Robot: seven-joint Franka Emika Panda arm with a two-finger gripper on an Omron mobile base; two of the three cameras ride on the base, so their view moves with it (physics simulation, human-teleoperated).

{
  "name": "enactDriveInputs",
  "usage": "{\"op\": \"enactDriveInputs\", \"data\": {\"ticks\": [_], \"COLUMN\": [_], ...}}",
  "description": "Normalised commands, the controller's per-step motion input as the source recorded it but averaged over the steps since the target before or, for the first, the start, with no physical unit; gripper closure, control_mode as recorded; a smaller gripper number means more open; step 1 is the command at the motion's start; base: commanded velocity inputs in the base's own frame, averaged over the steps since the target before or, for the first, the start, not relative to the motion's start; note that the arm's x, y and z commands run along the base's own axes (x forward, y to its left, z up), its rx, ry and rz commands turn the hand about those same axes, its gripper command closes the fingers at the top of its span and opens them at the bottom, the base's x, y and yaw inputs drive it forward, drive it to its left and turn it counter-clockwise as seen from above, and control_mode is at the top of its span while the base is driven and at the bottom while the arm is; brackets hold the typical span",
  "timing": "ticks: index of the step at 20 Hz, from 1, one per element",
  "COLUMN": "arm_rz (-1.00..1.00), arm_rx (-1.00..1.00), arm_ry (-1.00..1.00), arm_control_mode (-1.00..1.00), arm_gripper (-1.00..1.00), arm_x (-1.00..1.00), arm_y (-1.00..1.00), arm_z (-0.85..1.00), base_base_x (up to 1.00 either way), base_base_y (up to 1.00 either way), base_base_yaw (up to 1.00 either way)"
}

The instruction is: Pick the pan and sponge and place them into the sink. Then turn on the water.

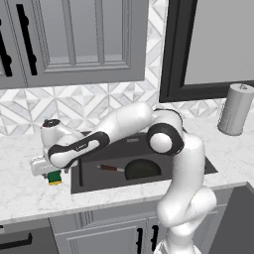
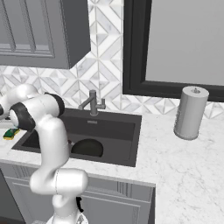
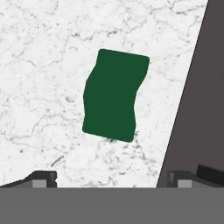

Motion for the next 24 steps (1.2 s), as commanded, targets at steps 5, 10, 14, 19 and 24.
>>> {"op": "enactDriveInputs", "data": {"ticks": [5, 10, 14, 19, 24], "arm_rz": [0.0, 0.0, 0.0, 0.0, 0.0], "arm_rx": [0.0, 0.0, 0.0, 0.0, 0.0], "arm_ry": [0.0, 0.0, 0.0, 0.0, 0.0], "arm_control_mode": [-1.0, -1.0, -1.0, -1.0, -1.0], "arm_gripper": [-1.0, -1.0, -1.0, -1.0, -1.0], "arm_x": [0.17, 0.21, 0.22, 0.18, 0.12], "arm_y": [0.07, 0.0, 0.0, 0.0, 0.0], "arm_z": [-0.19, -0.16, -0.19, -0.26, -0.26], "base_base_x": [0.0, 0.0, 0.0, 0.0, 0.0], "base_base_y": [0.0, 0.0, 0.0, 0.0, 0.0], "base_base_yaw": [0.0, 0.0, 0.0, 0.0, 0.0]}}
